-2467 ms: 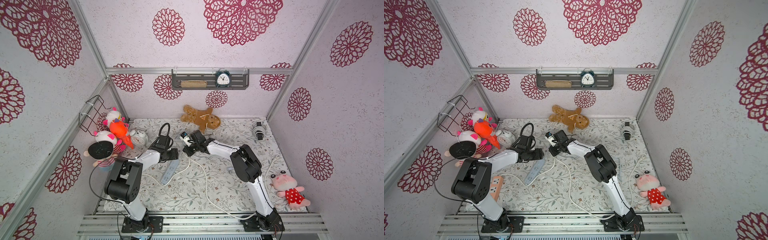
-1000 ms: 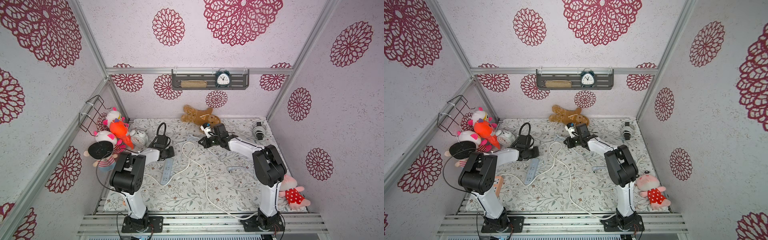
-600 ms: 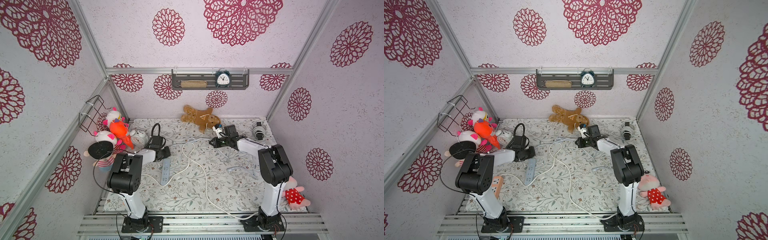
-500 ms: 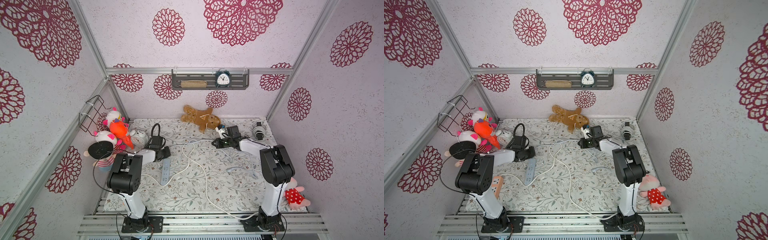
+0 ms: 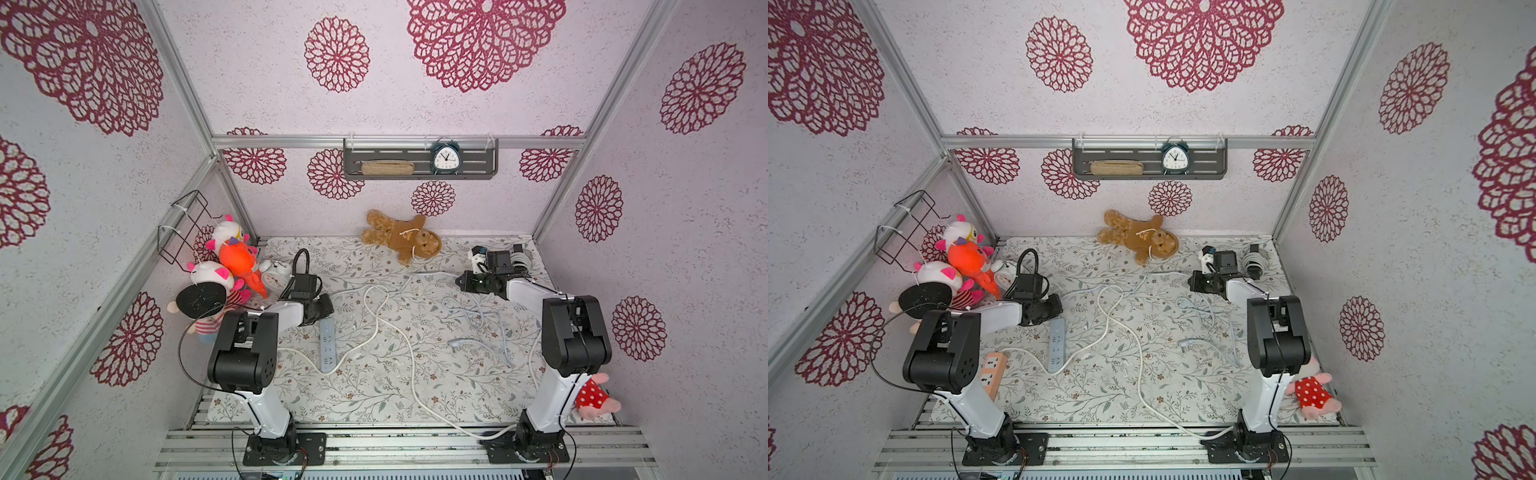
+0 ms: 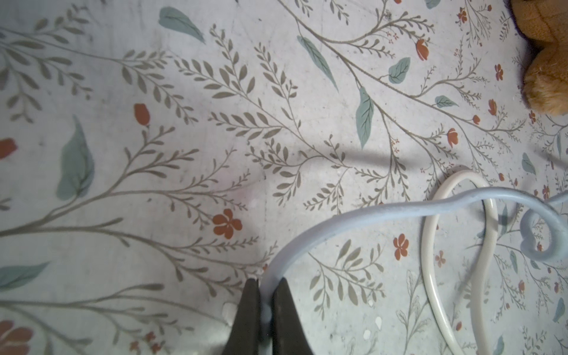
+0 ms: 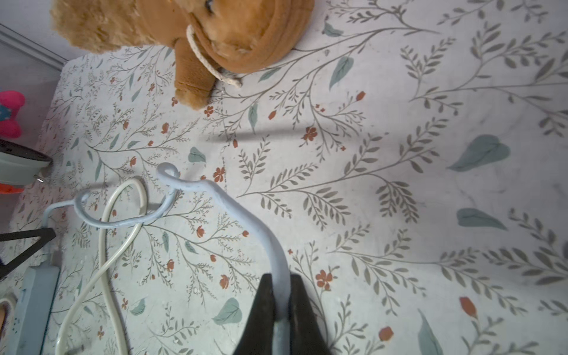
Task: Unwrap the cord wrapped around the power strip
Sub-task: Unwrap the power cord at the center of the board.
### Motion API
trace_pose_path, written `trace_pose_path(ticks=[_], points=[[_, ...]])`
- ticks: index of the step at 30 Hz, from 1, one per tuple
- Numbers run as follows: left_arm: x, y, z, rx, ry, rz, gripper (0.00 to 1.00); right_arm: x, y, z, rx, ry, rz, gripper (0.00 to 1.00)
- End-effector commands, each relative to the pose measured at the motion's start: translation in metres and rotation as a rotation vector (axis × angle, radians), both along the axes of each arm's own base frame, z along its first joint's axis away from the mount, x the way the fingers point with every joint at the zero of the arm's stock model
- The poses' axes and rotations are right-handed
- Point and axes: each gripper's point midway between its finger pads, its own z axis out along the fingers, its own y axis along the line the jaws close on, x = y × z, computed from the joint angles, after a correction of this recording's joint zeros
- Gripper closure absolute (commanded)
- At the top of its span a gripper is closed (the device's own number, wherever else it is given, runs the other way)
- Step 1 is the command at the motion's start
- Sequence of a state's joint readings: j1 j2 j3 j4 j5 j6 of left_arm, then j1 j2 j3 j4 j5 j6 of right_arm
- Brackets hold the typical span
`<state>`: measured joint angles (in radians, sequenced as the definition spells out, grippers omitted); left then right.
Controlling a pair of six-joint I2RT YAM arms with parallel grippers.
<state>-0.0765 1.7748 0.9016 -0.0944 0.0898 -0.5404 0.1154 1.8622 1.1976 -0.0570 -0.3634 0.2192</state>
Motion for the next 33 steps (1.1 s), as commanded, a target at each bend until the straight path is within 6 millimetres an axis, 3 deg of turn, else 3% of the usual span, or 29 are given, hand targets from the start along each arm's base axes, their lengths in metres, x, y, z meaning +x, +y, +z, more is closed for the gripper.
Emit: trace_pose_path(ticks=[1, 13, 21, 26, 29, 33], points=[[-0.015, 0.035, -0.006, 0.028, 0.037, 0.148, 1.0, -0.002, -0.044, -0.002, -0.123, 0.005, -0.128, 1.0], [-0.029, 0.077, 0.004, 0.04, -0.002, 0.288, 1.0, -0.029, -0.104, -0.047, -0.28, 0.117, -0.25, 1.0], [-0.028, 0.096, 0.007, 0.018, -0.012, 0.334, 1.0, -0.03, -0.126, -0.053, -0.322, 0.133, -0.296, 1.0], [-0.018, 0.081, 0.008, -0.037, -0.005, 0.289, 1.0, -0.024, -0.113, -0.048, -0.297, 0.127, -0.252, 0.98], [-0.013, 0.066, 0.009, -0.031, 0.004, 0.233, 1.0, -0.022, -0.097, -0.044, -0.29, 0.132, -0.199, 0.79], [-0.007, 0.049, 0.009, 0.001, 0.026, 0.172, 0.77, -0.021, -0.078, -0.032, -0.261, 0.123, -0.143, 0.63]])
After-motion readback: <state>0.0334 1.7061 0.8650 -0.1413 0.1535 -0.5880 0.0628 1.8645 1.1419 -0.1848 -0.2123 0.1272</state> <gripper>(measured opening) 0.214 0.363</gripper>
